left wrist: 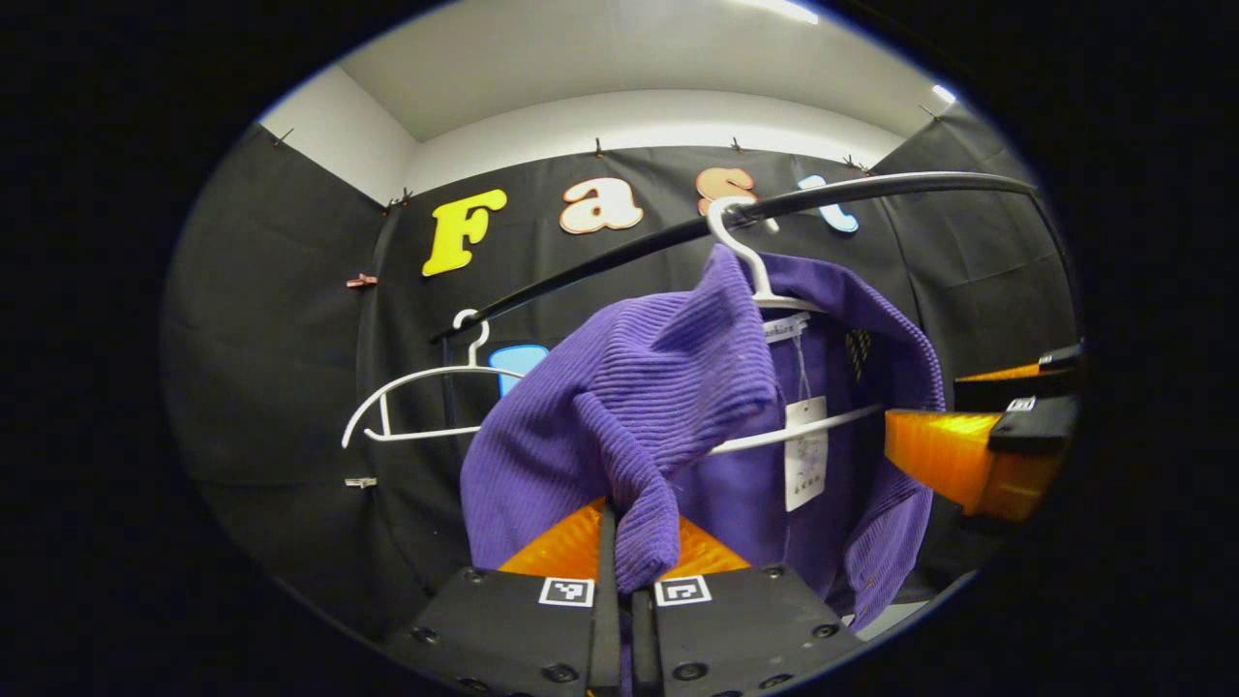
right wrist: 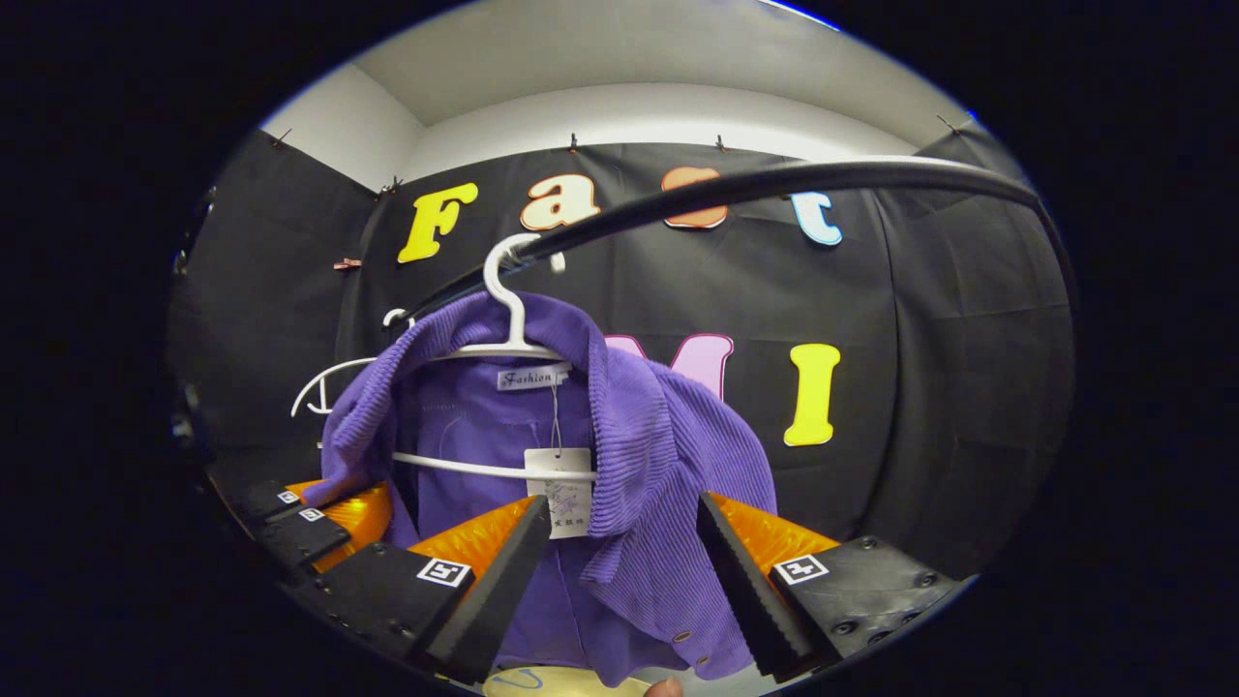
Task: Grasp the clothes on the hanger with both hands and then place them into the laundry hamper below.
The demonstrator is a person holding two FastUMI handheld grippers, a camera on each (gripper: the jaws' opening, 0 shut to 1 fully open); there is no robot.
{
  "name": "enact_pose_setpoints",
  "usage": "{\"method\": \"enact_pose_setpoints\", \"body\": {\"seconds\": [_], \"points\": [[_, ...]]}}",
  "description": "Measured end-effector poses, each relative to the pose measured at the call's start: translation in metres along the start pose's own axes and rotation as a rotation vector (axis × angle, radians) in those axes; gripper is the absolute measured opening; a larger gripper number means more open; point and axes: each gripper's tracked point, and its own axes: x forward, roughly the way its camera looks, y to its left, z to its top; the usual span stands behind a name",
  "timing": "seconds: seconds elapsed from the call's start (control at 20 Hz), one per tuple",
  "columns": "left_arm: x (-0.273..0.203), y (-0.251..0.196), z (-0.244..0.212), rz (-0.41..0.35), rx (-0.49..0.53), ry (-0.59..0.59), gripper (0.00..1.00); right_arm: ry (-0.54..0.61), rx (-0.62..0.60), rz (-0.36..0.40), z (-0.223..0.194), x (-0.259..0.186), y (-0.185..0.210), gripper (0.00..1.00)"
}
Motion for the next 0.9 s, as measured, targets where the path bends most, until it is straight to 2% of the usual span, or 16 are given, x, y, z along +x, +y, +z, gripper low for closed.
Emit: {"method": "enact_pose_setpoints", "body": {"seconds": [0.05,0.15,0.35,0.4,0.6,0.65,0.7,0.9], "points": [[-0.004,-0.001,-0.002,-0.01,-0.017,0.009,0.08,0.006,-0.002,-0.008,-0.006,0.007,0.002,0.99],[-0.004,-0.001,-0.004,-0.032,-0.035,0.031,0.08,0.023,-0.033,-0.021,-0.019,0.022,0.008,0.94],[-0.004,-0.001,-0.005,-0.06,-0.064,0.06,0.08,0.078,-0.085,-0.044,-0.037,0.041,0.001,0.22],[-0.005,-0.003,-0.004,-0.072,-0.064,0.066,0.08,0.066,-0.075,-0.035,-0.035,0.04,0.002,0.08],[-0.009,-0.001,-0.002,-0.082,-0.07,0.086,0.06,0.053,-0.086,-0.023,-0.031,0.04,-0.004,0.08],[-0.01,-0.003,-0.002,-0.089,-0.069,0.093,0.06,0.056,-0.085,-0.023,-0.03,0.035,-0.004,0.04],[-0.009,-0.004,-0.005,-0.094,-0.07,0.108,0.04,0.053,-0.081,-0.028,-0.029,0.033,-0.008,0.04],[-0.014,0.008,0.009,-0.072,-0.047,0.09,0.05,-0.045,-0.159,-0.09,0.006,0.02,-0.035,0.05]]}}
